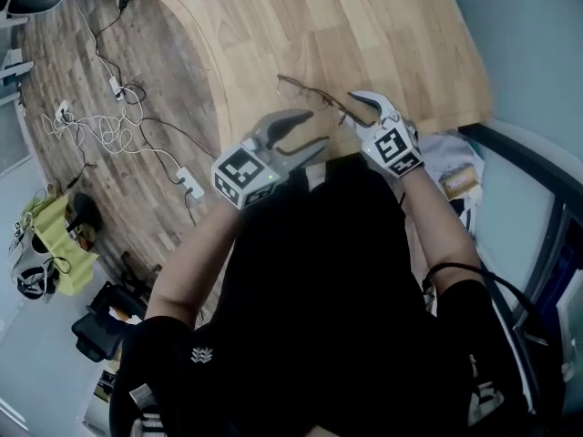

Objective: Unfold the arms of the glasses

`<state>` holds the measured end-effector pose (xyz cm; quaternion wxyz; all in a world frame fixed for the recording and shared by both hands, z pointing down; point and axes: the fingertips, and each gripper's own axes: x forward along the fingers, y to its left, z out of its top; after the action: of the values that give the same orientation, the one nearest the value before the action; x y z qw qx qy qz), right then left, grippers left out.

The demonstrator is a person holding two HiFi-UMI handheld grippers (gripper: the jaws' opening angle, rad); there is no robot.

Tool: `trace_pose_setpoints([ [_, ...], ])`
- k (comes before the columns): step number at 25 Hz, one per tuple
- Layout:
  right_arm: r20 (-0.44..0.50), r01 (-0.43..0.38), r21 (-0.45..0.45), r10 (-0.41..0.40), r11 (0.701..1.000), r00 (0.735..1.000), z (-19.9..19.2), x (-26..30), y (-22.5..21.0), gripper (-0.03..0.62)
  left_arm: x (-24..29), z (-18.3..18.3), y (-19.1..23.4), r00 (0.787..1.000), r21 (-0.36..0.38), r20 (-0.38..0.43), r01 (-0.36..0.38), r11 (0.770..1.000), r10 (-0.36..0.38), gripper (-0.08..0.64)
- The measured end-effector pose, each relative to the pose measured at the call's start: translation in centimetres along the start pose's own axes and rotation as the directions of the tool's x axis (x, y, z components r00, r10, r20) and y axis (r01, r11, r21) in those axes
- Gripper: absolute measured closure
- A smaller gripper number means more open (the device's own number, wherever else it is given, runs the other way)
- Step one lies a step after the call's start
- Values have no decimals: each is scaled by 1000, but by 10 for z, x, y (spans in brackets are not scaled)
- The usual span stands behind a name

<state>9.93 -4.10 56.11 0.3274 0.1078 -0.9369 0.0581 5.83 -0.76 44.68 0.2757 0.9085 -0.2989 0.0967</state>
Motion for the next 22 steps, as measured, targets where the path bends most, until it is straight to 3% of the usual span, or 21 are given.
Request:
trace_pose_setpoints([
  [3,-18,7,19,-7,1000,1000,4,2,-34,453,-15,3,22,995,-21,1,-98,995,98,346],
  [7,-60,126,72,-122,989,991,5,14,-97,453,-28,-5,55,973,-71,-8,-233,970,233,360],
  [10,-68,182,109,-176,977,982,7,20,-116,453,-29,-10,85,931,-21,-60,-363,932,361,385],
  [12,-63,159,140,-152,977,986,5,20,-109,453,-21,-10,107,897,52,-97,-428,902,431,384],
  [14,-59,109,157,-101,982,993,0,16,-91,453,-4,-16,124,881,101,-141,-440,892,451,396],
  [22,-60,-68,212,82,975,995,-23,6,-16,453,46,-52,163,862,132,-287,-396,909,417,428],
])
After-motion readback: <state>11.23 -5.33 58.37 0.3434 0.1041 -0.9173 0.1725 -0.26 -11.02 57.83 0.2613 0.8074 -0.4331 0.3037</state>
